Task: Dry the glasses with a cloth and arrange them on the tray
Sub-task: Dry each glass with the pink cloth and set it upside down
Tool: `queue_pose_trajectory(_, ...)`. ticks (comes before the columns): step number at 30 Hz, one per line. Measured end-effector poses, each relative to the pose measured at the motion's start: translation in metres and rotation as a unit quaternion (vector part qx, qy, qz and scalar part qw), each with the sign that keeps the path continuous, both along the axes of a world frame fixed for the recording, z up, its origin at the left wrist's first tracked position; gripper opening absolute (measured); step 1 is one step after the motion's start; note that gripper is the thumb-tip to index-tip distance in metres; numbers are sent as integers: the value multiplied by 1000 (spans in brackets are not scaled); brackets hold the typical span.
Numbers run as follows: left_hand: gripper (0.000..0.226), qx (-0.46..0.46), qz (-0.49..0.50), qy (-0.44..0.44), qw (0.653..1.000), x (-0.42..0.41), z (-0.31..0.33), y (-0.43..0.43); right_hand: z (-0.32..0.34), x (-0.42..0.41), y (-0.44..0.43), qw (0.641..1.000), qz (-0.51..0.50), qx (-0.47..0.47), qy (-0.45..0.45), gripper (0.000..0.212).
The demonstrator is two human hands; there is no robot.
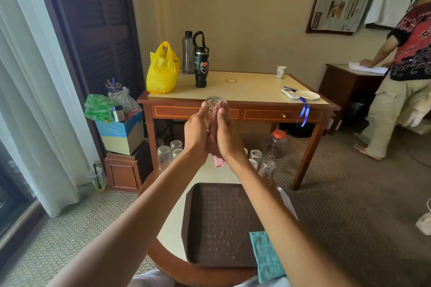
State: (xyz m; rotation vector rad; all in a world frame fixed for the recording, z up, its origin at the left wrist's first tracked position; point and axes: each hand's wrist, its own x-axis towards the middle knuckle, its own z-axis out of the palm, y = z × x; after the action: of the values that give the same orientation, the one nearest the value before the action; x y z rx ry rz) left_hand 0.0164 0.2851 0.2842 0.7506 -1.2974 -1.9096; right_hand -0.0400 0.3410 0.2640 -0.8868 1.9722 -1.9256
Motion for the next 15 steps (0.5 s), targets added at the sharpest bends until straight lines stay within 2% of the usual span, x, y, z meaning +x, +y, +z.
queue_pose_trajectory(2, 31, -4, 17, 1, 1000, 0, -1, -3, -1, -3, -4, 999, -17, 5, 50, 51)
queue_pose_trajectory(4, 28, -7, 25, 5, 1000, -1, -1, -2, 5, -7, -7, 998, -24, 13, 64, 46)
queue_pose_trajectory(11, 39, -46, 2, 16, 999, -2, 5, 6, 33, -24, -16, 997, -4, -5, -81, 62)
queue_pose_trajectory(15, 48, -7, 23, 28, 999, 0, 10, -3, 9, -15, -16, 998, 18, 23, -55, 70)
